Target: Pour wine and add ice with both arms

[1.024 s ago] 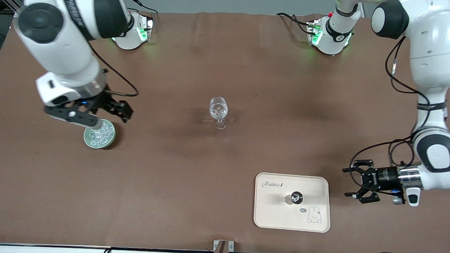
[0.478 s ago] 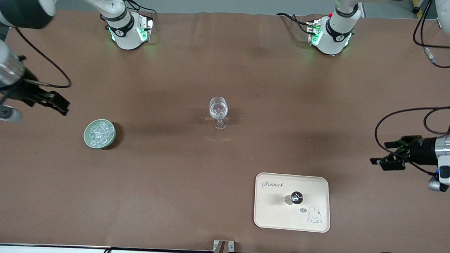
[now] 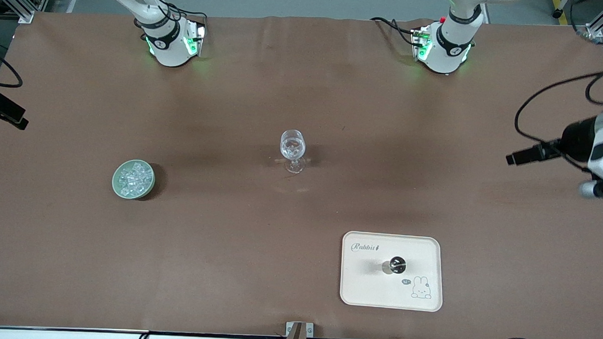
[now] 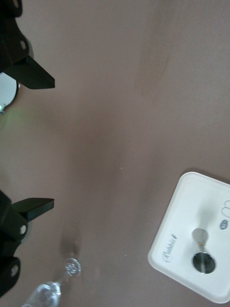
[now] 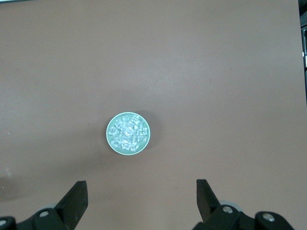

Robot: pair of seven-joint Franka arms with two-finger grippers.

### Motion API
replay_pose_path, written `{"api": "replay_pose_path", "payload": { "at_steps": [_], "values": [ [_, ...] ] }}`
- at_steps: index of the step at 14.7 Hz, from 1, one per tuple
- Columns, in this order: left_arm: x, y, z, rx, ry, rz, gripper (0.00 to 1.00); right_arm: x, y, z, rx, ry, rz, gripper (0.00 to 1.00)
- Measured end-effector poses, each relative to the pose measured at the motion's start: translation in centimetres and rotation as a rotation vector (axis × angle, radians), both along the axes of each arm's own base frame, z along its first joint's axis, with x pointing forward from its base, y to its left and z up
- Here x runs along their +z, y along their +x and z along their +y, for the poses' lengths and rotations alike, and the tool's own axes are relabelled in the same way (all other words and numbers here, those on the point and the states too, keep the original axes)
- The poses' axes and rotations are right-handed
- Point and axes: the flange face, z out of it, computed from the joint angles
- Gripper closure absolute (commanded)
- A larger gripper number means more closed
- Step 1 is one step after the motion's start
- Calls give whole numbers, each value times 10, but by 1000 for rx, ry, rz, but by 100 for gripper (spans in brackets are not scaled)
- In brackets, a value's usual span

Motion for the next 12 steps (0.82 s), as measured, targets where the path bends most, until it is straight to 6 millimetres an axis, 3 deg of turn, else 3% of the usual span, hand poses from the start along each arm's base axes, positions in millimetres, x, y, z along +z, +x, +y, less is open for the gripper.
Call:
{"api": "replay_pose_path", "payload": {
  "at_steps": [2,4,7,9,12],
  "values": [
    [16,-30,-15,-61,17,-15,0,2,1,5,7,19,-12,0],
    [32,-59,-42,-136,50,-38,0,3,2,8,13,24,-26,0],
    [38,-95,-69,-187,80,-72,0,4,2,7,10,26,-27,0],
    [24,-103,-67,-179,87,-94,0,3,2,6,9,30,-27,0],
    [9,-94,-54,-157,83,-102,0,3,2,7,9,38,-27,0]
  ]
}}
